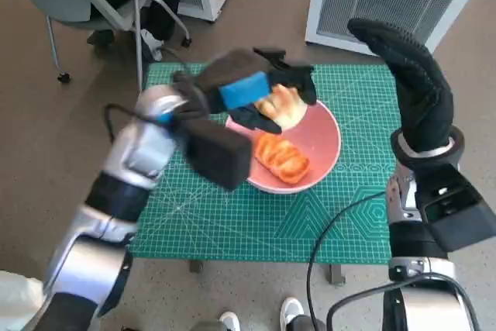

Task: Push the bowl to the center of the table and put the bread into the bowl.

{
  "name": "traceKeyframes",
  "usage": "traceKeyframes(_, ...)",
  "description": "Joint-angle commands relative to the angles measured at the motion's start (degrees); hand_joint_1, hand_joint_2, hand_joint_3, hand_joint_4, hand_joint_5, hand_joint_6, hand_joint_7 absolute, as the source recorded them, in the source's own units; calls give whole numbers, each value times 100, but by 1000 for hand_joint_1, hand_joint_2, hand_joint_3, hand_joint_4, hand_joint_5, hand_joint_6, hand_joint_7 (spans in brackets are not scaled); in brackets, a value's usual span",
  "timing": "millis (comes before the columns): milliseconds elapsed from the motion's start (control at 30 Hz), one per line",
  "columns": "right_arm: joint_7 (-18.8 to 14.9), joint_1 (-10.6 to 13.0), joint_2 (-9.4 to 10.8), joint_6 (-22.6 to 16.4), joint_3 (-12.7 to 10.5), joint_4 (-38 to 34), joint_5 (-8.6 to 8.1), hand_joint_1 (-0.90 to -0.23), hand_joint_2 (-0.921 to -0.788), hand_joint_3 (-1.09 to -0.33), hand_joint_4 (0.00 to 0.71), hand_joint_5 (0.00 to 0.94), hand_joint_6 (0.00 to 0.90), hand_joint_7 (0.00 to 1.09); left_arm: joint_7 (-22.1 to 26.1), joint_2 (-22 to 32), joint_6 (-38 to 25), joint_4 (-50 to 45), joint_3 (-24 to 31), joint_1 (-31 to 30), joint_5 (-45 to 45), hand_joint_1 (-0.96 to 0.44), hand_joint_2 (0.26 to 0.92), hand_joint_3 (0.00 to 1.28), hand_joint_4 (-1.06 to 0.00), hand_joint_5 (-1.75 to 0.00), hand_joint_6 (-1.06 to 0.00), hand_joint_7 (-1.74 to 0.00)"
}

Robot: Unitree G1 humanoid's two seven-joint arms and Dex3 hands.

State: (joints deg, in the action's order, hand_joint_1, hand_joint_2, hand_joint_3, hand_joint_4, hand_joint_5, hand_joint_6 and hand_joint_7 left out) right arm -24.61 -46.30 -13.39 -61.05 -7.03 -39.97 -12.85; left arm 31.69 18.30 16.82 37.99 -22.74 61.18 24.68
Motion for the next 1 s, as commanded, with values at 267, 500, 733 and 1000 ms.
traceKeyframes(267,175,280,-96,105,-38,223,214,-550,-921,-758,277,1,268,157,424,-213,-298,600,-8,135,-103,-334,921,63,-88,-9,-221,-167)
traceKeyframes(500,310,332,-116,165,-44,340,330,-553,-921,-757,278,1,265,157,-192,-216,516,987,323,-12,-372,-382,921,48,-102,-8,-252,-134)
traceKeyframes(733,459,369,-104,220,-37,461,451,-558,-921,-756,278,1,262,158,-988,-336,1525,1146,1197,-314,-1202,-389,921,101,-168,-29,-301,-142)
traceKeyframes(1000,677,351,-61,322,3,575,631,-561,-921,-754,278,1,263,160,-1368,-818,2138,575,2161,-994,-2556,-379,921,197,-271,-43,-334,-132)
